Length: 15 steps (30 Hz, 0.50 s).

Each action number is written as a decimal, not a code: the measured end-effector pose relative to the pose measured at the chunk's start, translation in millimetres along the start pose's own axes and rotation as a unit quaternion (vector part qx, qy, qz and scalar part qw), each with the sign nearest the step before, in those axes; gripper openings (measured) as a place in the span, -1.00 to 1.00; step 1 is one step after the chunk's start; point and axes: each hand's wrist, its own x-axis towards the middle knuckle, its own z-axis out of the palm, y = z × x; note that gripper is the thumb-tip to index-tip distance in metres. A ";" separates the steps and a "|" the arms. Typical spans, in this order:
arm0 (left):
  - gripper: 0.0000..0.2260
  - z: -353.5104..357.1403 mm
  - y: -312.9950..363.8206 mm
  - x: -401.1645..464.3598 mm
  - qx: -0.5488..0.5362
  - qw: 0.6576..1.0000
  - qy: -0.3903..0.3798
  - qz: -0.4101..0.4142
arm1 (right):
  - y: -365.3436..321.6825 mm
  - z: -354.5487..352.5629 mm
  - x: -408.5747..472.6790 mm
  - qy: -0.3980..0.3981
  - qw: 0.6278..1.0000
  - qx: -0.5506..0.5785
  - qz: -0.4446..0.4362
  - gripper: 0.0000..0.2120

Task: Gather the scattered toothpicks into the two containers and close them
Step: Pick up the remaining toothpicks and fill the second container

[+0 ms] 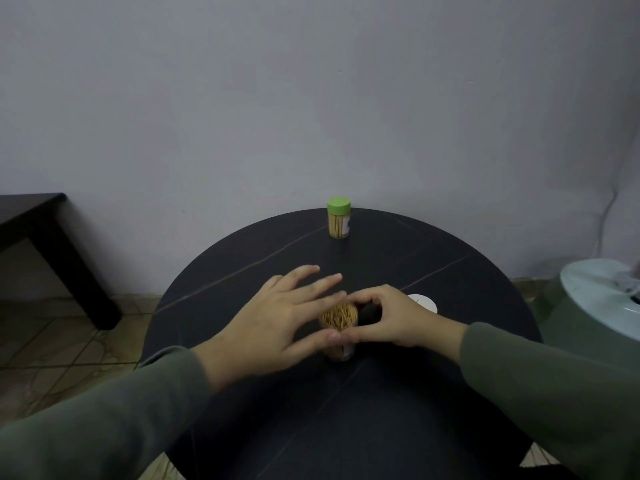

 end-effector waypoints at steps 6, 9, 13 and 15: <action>-0.50 0.5 -2.1 4.2 0.006 0.999 -0.047 0.024 | -0.5 0.2 0.2 0.004 1.000 -0.007 -0.001 -0.71; -0.52 -0.7 -5.0 4.6 -0.033 0.999 -0.007 0.019 | 0.1 -0.1 0.0 0.006 1.000 -0.005 -0.004 -0.72; -0.58 -1.6 -8.7 7.9 -0.011 0.995 -0.013 0.096 | 2.4 -1.4 0.5 0.014 1.000 -0.011 0.001 -0.68; -0.56 -0.7 -9.9 7.8 -0.038 0.994 -0.034 0.099 | 2.9 -1.8 0.3 0.017 1.000 -0.015 0.005 -0.68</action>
